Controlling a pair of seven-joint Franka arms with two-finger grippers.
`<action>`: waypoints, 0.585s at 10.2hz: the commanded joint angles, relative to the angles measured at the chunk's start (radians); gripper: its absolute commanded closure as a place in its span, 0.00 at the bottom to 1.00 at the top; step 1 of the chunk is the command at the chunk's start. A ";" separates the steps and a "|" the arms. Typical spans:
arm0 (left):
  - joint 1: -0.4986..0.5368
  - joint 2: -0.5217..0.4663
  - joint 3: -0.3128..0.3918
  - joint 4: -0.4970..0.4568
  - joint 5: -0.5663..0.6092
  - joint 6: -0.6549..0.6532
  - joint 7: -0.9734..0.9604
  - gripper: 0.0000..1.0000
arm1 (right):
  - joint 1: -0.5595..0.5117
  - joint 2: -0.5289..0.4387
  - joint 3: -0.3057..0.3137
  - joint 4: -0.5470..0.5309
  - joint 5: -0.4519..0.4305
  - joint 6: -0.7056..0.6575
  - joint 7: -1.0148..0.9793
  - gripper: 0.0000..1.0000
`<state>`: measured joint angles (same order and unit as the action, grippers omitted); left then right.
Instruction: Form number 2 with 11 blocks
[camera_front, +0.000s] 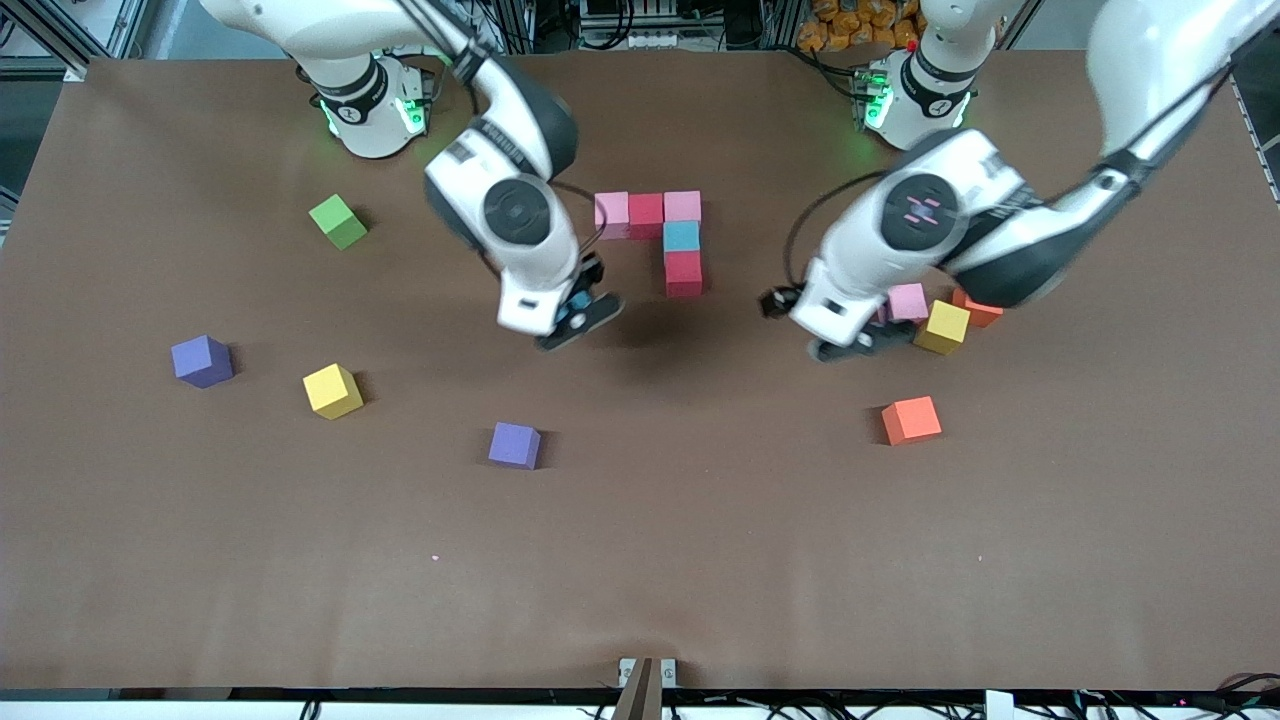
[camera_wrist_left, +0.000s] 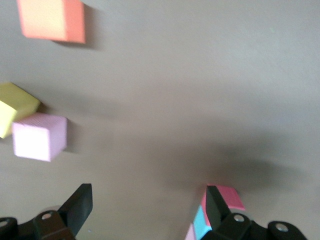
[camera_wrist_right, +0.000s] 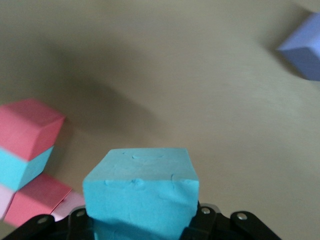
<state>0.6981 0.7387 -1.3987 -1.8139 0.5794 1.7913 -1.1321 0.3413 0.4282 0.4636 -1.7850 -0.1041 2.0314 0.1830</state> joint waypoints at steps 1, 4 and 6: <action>-0.005 0.011 0.091 0.037 0.033 -0.013 0.049 0.00 | 0.053 -0.031 0.003 -0.063 -0.058 0.036 -0.152 1.00; -0.103 0.016 0.237 0.085 0.059 -0.010 0.069 0.00 | 0.080 -0.022 0.003 -0.092 -0.089 0.090 -0.456 1.00; -0.173 0.022 0.323 0.131 0.066 -0.009 0.105 0.00 | 0.105 -0.022 0.001 -0.166 -0.091 0.206 -0.603 1.00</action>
<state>0.5861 0.7618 -1.1288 -1.7361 0.6258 1.7936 -1.0663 0.4245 0.4256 0.4667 -1.8826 -0.1777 2.1624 -0.3228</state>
